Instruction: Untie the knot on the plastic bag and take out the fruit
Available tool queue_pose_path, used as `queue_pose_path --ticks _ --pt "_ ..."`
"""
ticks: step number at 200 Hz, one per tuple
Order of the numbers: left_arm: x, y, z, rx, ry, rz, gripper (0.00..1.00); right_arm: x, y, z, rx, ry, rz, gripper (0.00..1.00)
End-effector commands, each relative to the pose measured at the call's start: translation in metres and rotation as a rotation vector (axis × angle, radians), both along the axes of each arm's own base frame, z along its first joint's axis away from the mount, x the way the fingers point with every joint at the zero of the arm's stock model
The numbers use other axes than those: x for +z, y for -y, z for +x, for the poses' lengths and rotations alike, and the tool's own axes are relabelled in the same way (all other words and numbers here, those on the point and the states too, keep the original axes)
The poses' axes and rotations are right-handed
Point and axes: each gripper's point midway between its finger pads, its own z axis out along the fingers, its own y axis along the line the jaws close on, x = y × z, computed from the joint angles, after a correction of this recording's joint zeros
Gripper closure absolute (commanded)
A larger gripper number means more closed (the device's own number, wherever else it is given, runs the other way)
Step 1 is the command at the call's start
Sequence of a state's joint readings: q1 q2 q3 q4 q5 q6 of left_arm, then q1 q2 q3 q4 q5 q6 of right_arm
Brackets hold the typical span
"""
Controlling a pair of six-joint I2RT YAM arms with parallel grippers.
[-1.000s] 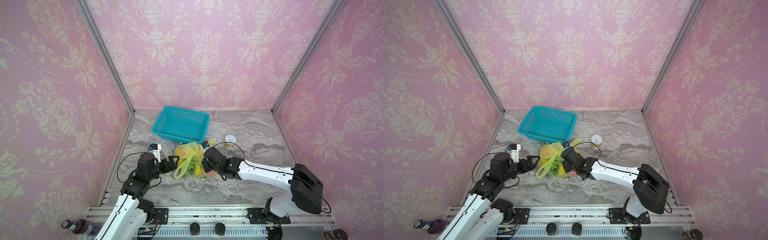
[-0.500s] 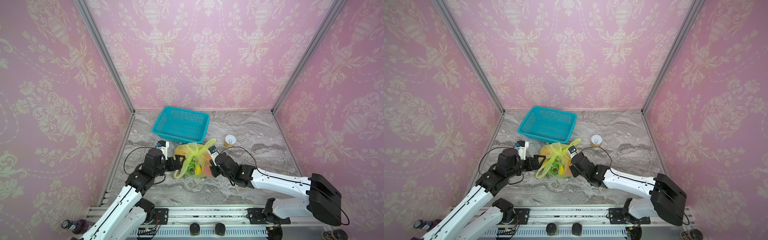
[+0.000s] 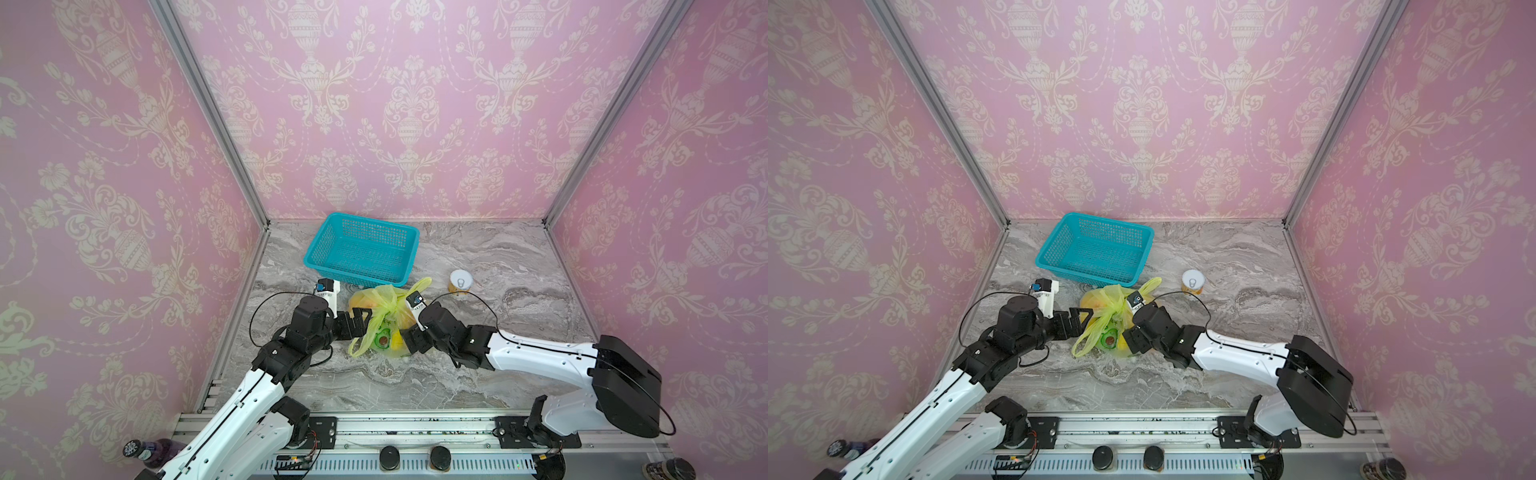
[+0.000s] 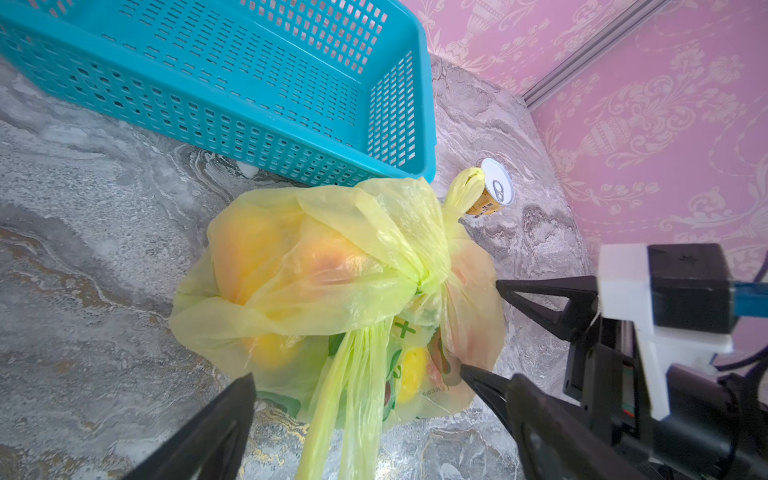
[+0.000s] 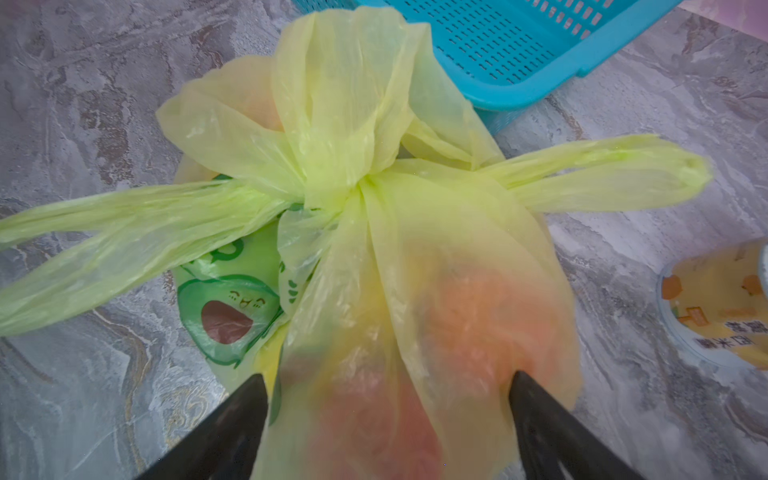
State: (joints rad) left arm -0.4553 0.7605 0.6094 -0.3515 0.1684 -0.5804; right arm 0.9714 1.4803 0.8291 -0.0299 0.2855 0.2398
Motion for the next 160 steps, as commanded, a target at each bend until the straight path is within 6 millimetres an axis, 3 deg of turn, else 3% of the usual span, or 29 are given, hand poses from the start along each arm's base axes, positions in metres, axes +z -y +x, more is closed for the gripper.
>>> queue_pose_path --ticks 1,30,49,98,127,160 --pt "-0.004 -0.001 0.002 -0.005 -0.003 0.035 0.04 -0.005 -0.002 0.009 -0.055 -0.018 -0.033 0.16" --pt "-0.009 0.003 0.003 -0.018 -0.013 0.03 0.03 -0.008 0.0 0.012 -0.073 -0.012 -0.051 0.77" --pt "-0.011 0.009 0.003 -0.035 -0.019 0.019 0.04 -0.004 0.002 0.008 -0.063 0.001 -0.03 1.0" --pt "-0.018 0.041 0.007 -0.088 -0.025 -0.033 0.06 0.004 -0.003 -0.008 0.031 0.003 0.05 1.0" --pt "-0.031 0.046 0.016 -0.052 -0.04 -0.044 0.05 -0.002 -0.003 -0.01 0.038 -0.006 0.038 1.0" --pt "-0.032 0.054 0.03 -0.05 -0.032 -0.019 0.02 0.001 -0.007 -0.014 0.056 -0.011 0.061 1.0"
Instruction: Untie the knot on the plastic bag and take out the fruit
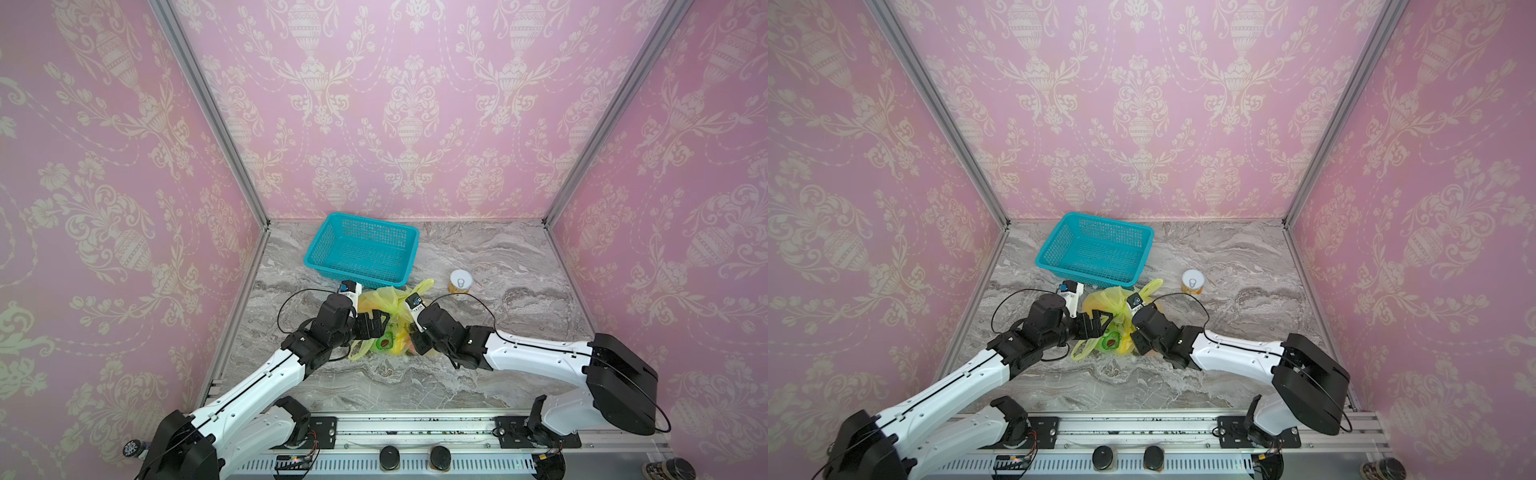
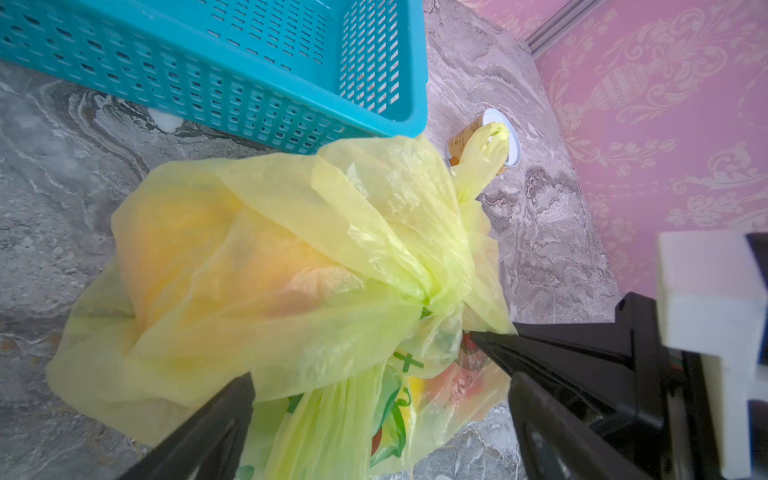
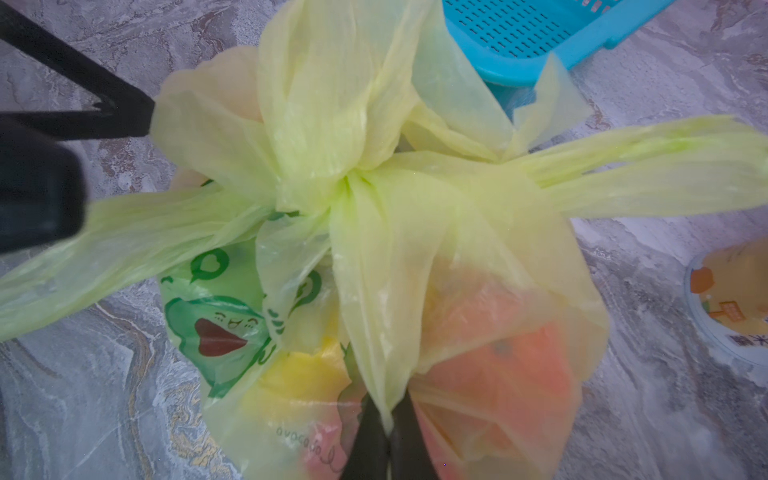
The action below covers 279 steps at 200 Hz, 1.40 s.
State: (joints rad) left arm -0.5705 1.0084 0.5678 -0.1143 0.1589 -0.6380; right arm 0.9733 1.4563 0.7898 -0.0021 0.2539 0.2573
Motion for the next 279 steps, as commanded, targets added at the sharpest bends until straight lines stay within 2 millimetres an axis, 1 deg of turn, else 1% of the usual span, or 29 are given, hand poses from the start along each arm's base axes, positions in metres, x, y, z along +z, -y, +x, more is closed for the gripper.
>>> queue_pose_path --ticks 1,10,32,46,57,74,81,96,112,128,138,145,155,160,167,172,178,180,187,219,241,268,269,271,279 --pt "0.01 0.007 0.015 0.025 0.041 -0.011 0.02 0.004 -0.008 -0.006 0.044 0.008 0.029 1.0" --pt "0.01 0.008 0.02 0.028 0.048 -0.001 0.02 0.005 -0.009 -0.008 0.052 0.007 0.038 1.0" --pt "0.006 0.0 0.031 0.084 0.063 0.049 0.02 0.004 -0.007 -0.009 0.054 0.015 0.028 1.0" --pt "0.004 -0.012 0.034 0.131 0.064 0.111 0.03 0.003 -0.005 -0.008 0.046 0.018 0.018 1.0" --pt "0.008 -0.02 0.034 0.156 0.082 0.14 0.03 0.003 -0.005 -0.008 0.047 0.022 0.019 1.0" --pt "0.019 -0.026 0.031 0.165 0.107 0.145 0.01 0.004 -0.006 -0.007 0.049 0.026 0.02 1.0" --pt "0.024 -0.025 0.029 0.154 0.117 0.136 0.01 0.004 -0.007 -0.007 0.056 0.027 0.022 1.0" --pt "0.023 -0.023 0.026 0.133 0.112 0.14 0.01 0.003 -0.009 -0.008 0.068 0.027 0.021 1.0" --pt "0.008 -0.019 0.027 0.111 0.067 0.168 0.01 0.004 -0.009 -0.008 0.067 0.032 0.026 1.0" --pt "-0.007 -0.005 0.032 0.066 0.015 0.166 0.02 0.007 -0.009 -0.008 0.069 0.036 0.036 1.0" --pt "-0.013 0.006 0.035 0.032 -0.005 0.15 0.04 0.009 -0.009 -0.009 0.068 0.037 0.042 1.0" --pt "-0.017 0.012 0.037 0.012 -0.018 0.14 0.1 0.009 -0.009 -0.009 0.068 0.037 0.046 1.0" --pt "-0.022 0.021 0.039 -0.015 -0.035 0.126 0.29 0.009 -0.009 -0.009 0.07 0.039 0.05 1.0" --pt "-0.023 0.023 0.039 -0.023 -0.039 0.121 0.4 0.009 -0.009 -0.009 0.069 0.04 0.048 1.0" --pt "-0.026 0.024 0.04 -0.025 -0.047 0.121 0.63 0.009 -0.007 -0.009 0.065 0.045 0.049 1.0" --pt "-0.028 0.023 0.04 -0.021 -0.053 0.128 0.76 0.01 -0.007 -0.008 0.062 0.052 0.051 1.0" --pt "-0.032 0.02 0.038 -0.014 -0.066 0.148 0.86 0.01 -0.005 -0.008 0.057 0.059 0.053 1.0" --pt "-0.024 0.021 0.043 -0.01 -0.05 0.142 0.9 0.011 -0.005 -0.007 0.056 0.062 0.054 1.0" --pt "-0.019 0.019 0.045 -0.001 -0.049 0.161 0.99 0.011 -0.004 -0.007 0.053 0.067 0.056 1.0" --pt "-0.013 -0.001 0.041 0.054 -0.034 0.227 1.0 0.013 -0.002 -0.007 0.048 0.085 0.061 1.0" --pt "-0.008 -0.015 0.032 0.086 -0.011 0.245 1.0 0.014 0.007 -0.002 0.005 0.112 0.055 1.0" --pt "0.011 -0.029 0.025 0.105 0.039 0.269 1.0 0.018 0.012 -0.003 -0.009 0.124 0.072 1.0" --pt "0.005 -0.031 0.022 0.103 0.028 0.278 1.0 0.018 0.012 -0.004 -0.008 0.124 0.073 1.0" --pt "0.001 -0.033 0.019 0.103 0.022 0.286 1.0 0.018 0.012 -0.004 -0.008 0.124 0.074 1.0" --pt "0.003 -0.036 0.017 0.105 0.031 0.289 1.0 0.02 0.013 -0.004 -0.008 0.127 0.082 1.0"
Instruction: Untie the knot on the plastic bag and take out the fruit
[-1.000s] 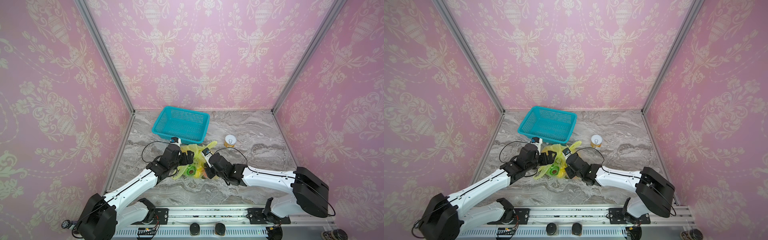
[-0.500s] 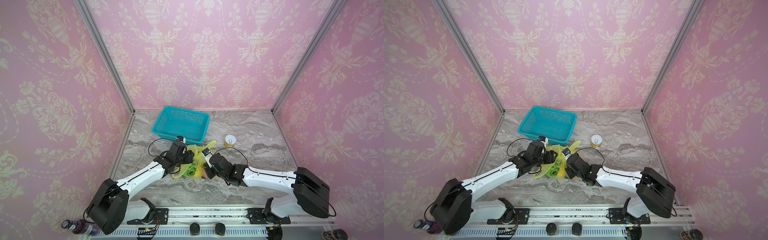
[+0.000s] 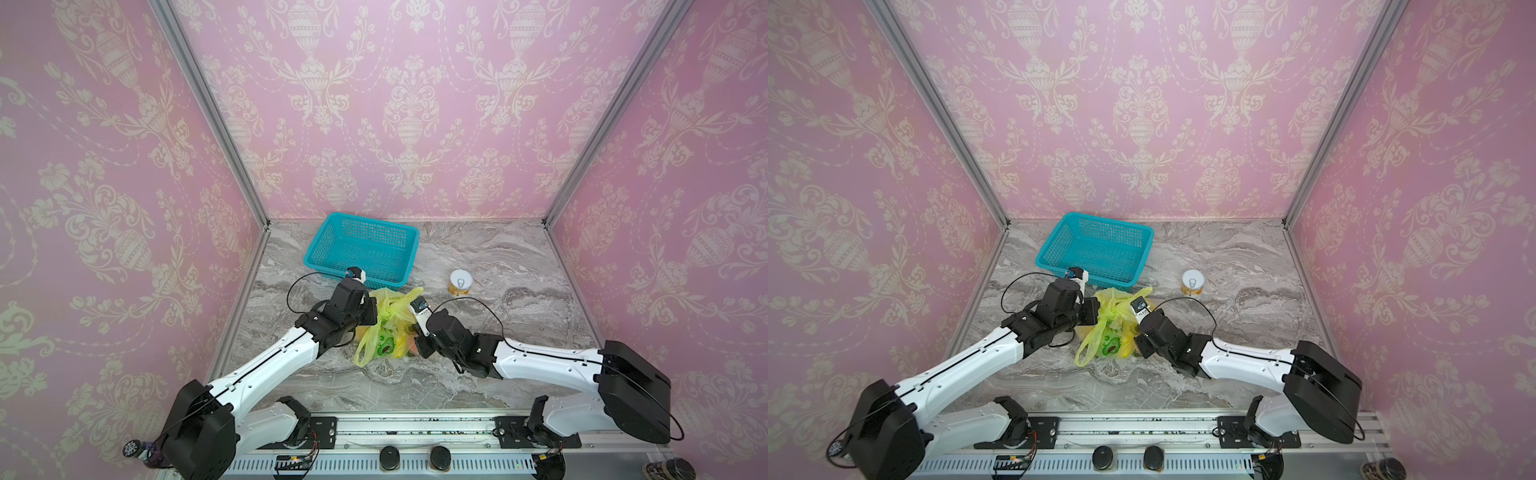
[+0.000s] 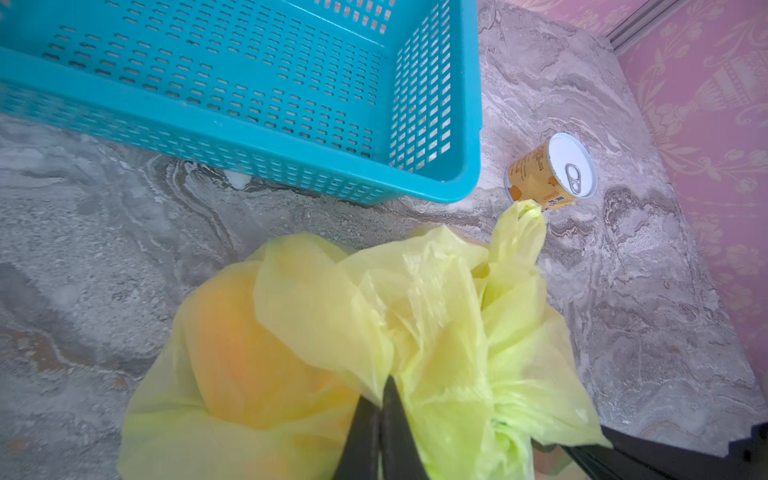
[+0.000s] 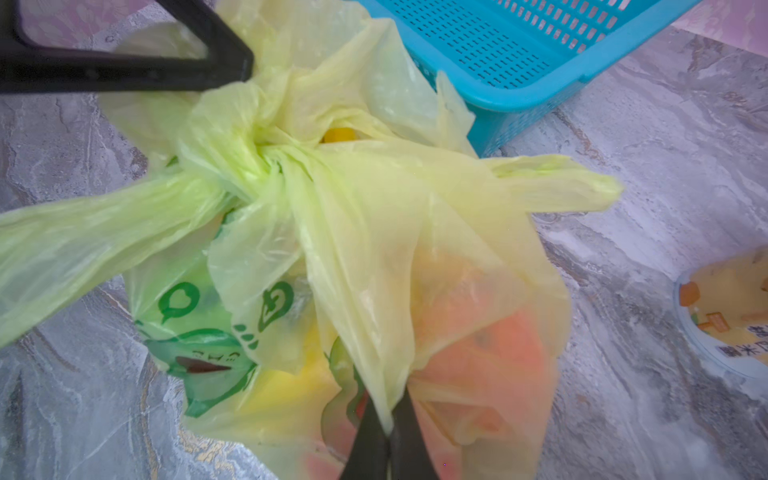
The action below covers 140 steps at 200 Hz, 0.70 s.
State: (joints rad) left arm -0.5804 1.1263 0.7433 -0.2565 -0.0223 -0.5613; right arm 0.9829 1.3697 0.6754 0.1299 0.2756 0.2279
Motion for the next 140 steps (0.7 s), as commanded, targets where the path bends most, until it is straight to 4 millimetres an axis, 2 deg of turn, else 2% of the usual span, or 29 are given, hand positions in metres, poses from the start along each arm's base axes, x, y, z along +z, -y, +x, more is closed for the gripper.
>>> queue_pose_path --ticks 1,68,106,140 --pt "-0.01 -0.023 -0.013 0.021 0.003 0.102 1.0 0.01 0.005 0.001 -0.02 0.043 0.023 1.0" --pt "-0.01 -0.031 -0.016 0.046 0.03 0.107 1.0 0.013 0.026 0.008 -0.11 0.067 0.039 1.0" --pt "-0.005 -0.048 -0.016 0.106 0.061 0.153 1.0 0.011 0.045 0.017 -0.172 0.048 0.099 1.0" --pt "-0.002 -0.055 -0.016 0.132 0.076 0.169 1.0 0.01 0.057 0.021 -0.196 0.042 0.146 1.0"
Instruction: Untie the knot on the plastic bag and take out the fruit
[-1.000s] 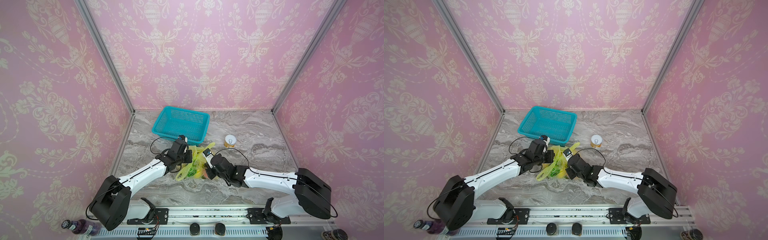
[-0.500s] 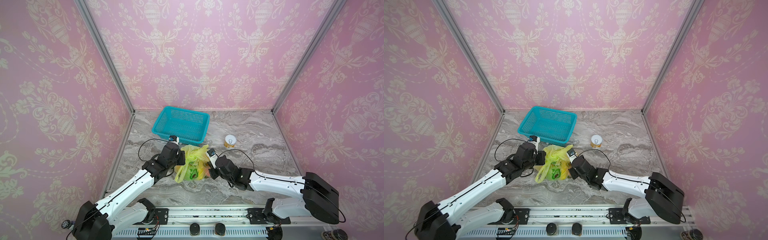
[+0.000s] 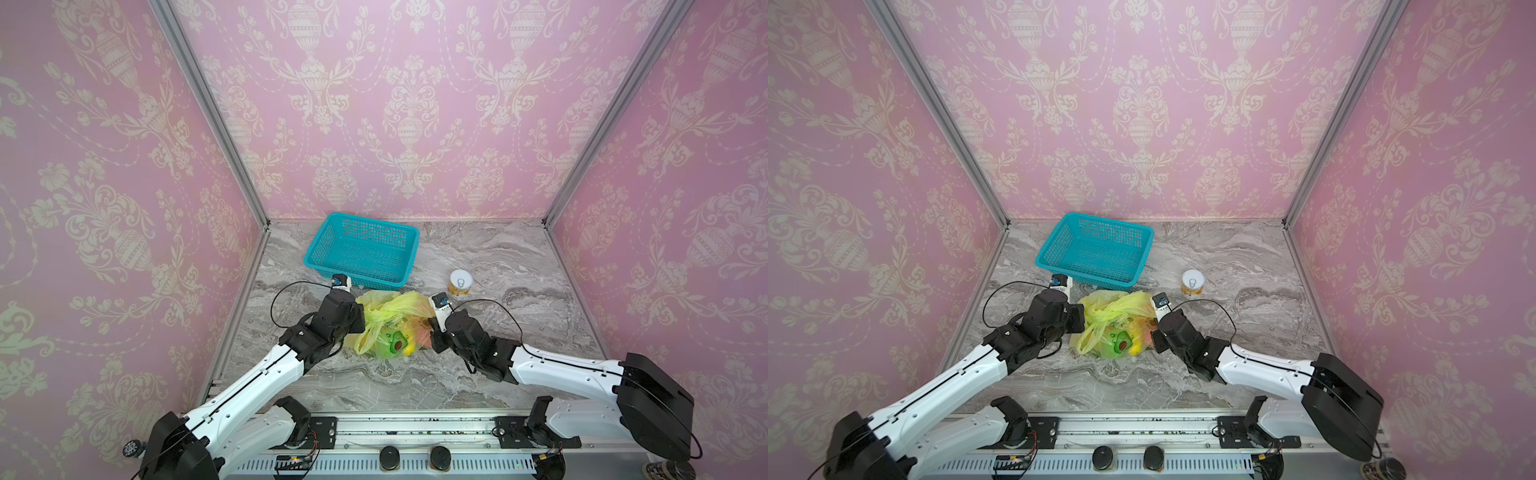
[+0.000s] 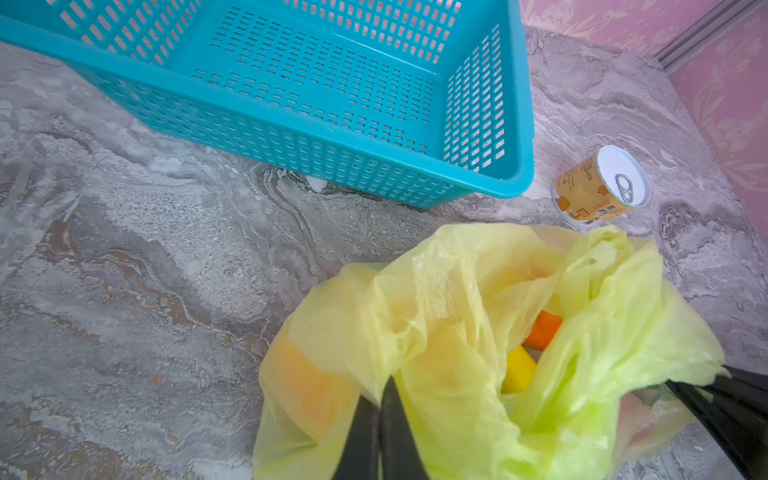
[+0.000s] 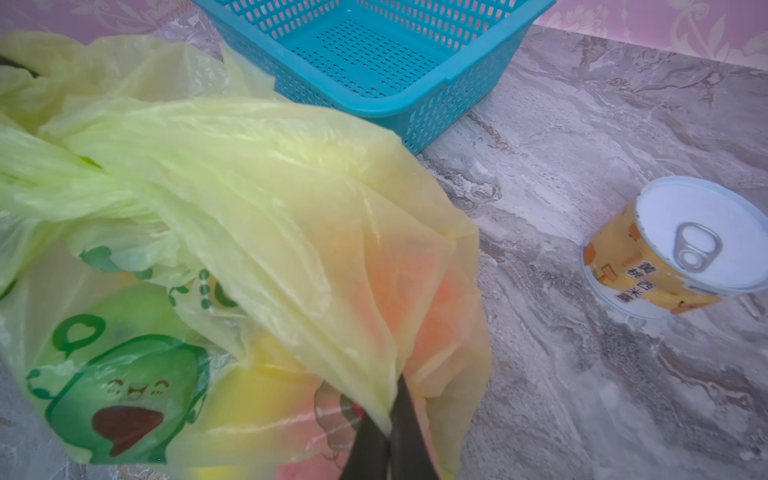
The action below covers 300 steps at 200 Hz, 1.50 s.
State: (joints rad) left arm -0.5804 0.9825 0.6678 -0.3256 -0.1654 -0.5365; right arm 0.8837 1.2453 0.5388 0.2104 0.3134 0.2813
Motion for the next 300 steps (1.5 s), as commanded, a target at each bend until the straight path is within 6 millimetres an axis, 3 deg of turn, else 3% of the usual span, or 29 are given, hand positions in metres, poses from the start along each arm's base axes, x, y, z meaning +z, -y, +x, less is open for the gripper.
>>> queue_pose_path --ticks 1,65,240,253,300 --pt "-0.003 -0.016 -0.001 0.042 0.017 0.073 1.0 0.007 0.007 0.004 -0.037 0.012 0.067 1.0" --pt "-0.002 -0.032 -0.001 0.098 0.036 0.093 1.0 0.006 0.036 0.011 -0.132 0.037 0.15 1.0" --pt "-0.014 -0.043 0.002 0.123 -0.008 -0.112 1.0 -0.005 0.109 0.014 -0.407 0.083 0.39 1.0" --pt "-0.013 -0.037 0.001 0.095 -0.007 -0.129 1.0 -0.004 0.107 0.012 -0.392 0.079 0.393 0.87" --pt "-0.01 -0.013 0.002 -0.014 -0.015 -0.202 1.0 0.031 0.084 -0.005 -0.213 0.072 0.381 0.34"
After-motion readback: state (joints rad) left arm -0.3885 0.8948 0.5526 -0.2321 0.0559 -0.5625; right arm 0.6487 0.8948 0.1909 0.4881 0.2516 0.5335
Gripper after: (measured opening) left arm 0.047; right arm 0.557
